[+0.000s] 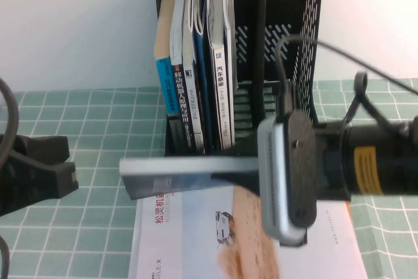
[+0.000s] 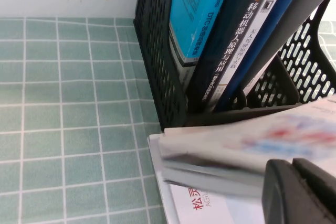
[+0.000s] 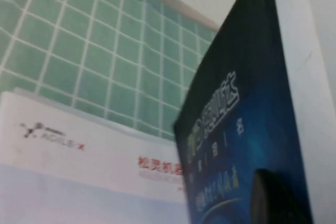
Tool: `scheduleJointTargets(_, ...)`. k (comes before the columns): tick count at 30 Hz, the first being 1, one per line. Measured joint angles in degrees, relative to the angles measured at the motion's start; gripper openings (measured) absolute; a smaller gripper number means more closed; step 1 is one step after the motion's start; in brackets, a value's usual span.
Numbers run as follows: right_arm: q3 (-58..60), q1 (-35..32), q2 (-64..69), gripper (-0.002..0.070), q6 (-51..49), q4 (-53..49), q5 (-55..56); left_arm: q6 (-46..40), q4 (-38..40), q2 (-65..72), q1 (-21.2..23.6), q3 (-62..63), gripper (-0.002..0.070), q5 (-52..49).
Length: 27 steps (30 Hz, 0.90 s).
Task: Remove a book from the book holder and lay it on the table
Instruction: Place the picked book on the book
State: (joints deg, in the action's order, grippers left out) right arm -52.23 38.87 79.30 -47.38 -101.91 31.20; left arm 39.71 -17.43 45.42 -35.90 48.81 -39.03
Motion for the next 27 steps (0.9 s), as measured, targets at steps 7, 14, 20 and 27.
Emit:
scheduleJointTargets(7, 5.6, 4.6, 0.4, 0.0127, -6.3, -0.2, -0.8, 0.0, 1.3, 0.0, 0.0, 0.0, -0.0003, 0.0)
scheduleJointTargets(14, 8.3, 5.8, 1.9, 0.0127, -7.6, -0.2, -4.3, -2.3, 5.1, 0.0, 0.0, 0.0, -0.0003, 0.0)
scheduleJointTargets(20, 8.3, 6.1, 6.1, 0.0127, -7.4, 0.3, -5.3, -2.4, 6.1, 0.0, 0.0, 0.0, -0.0003, 0.0)
scheduleJointTargets(27, 8.2, 6.2, 9.8, 0.0157, -7.6, 1.8, -5.0, -3.1, 6.3, 0.0, 0.0, 0.0, -0.0003, 0.0)
